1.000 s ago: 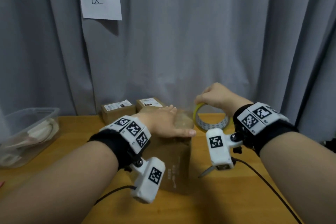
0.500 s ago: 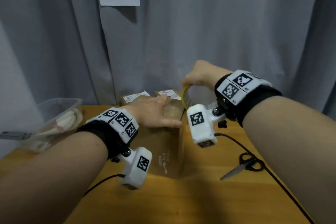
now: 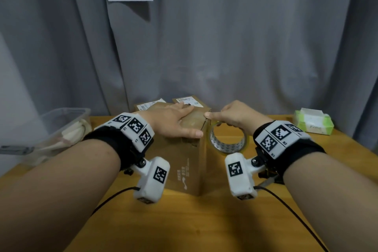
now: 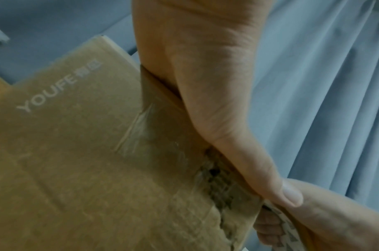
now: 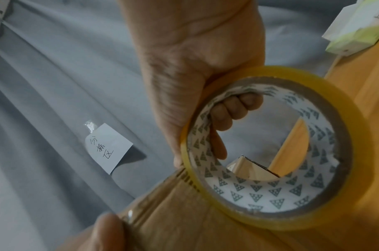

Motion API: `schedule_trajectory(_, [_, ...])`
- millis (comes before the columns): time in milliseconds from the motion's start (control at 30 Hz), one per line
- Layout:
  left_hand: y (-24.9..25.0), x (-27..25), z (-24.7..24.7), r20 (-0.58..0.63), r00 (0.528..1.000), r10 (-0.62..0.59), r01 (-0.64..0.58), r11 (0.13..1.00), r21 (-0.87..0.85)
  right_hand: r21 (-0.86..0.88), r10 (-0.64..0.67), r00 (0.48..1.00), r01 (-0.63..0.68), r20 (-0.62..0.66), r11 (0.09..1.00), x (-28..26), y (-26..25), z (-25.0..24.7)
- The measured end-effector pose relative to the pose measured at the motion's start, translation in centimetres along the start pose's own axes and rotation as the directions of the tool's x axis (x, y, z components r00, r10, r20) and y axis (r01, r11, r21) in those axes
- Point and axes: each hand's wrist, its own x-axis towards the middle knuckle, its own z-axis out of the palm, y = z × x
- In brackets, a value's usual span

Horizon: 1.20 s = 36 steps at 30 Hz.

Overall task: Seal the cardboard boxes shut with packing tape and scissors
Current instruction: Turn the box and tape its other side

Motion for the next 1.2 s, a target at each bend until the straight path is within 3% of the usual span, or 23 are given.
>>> schedule_trajectory(133, [1.3,0.6,-0.4,0.056,0.998,-0.019,0.014,0.996,0.09,-0.024,-0.023,0.999,0.024,0.038,0.999,-0.1,0.2,0.2])
schedule_trajectory(267, [4.0,1.0,-1.0,0.051,0.991,0.124,-0.129,0.984,0.122,0.08,-0.04,0.998,0.036,0.045,0.996,-0.2,0.8,0.2])
schedule_trajectory(333, [3.5,1.2,-2.2,0.14,0.978,0.154,-0.169,0.98,0.102,0.109,-0.029,0.998,0.023,0.052,0.994,-0.1,1.1,-0.2])
schedule_trajectory(433, [1.4,1.7,-3.3,0.235,0.97,0.054,-0.087,0.987,0.133,0.088,-0.028,0.997,0.023,0.067,0.996,0.2,1.4,-0.5])
schedule_trajectory(533, [0.4,1.9,-2.0,0.145,0.989,0.02,-0.043,0.987,0.157,0.132,-0.052,0.998,0.047,0.032,0.99,0.7,1.6,0.0])
schedule_trajectory(667, [-1.9,1.2,-0.1,-0.026,0.998,0.056,-0.057,0.998,-0.023,0.285,-0.182,0.96,0.239,-0.213,0.928,0.8,2.3,1.8])
schedule_trajectory(767, [-4.8,0.8,0.9,-0.11,0.994,0.002,-0.025,0.977,-0.212,0.459,-0.113,0.921,0.289,-0.374,0.84,0.1,2.5,3.0])
schedule_trajectory(867, [-6.1,-0.3,1.0,-0.113,0.982,-0.151,0.098,0.92,-0.38,0.64,0.023,0.959,0.171,-0.283,0.749,0.0,2.2,4.3])
schedule_trajectory(967, [-6.0,-0.9,1.1,-0.165,0.959,-0.229,0.121,0.863,-0.49,0.761,0.12,0.958,0.126,-0.26,0.636,0.5,0.9,4.1])
schedule_trajectory(1100, [-6.1,-1.0,1.5,-0.206,0.947,-0.248,0.076,0.793,-0.605,0.72,0.097,0.931,0.202,-0.351,0.663,1.1,-0.9,1.9])
schedule_trajectory(1200, [-6.3,-1.1,2.2,-0.183,0.953,-0.242,0.008,0.624,-0.781,0.675,0.04,0.939,0.215,-0.341,0.706,1.6,-2.8,-0.1])
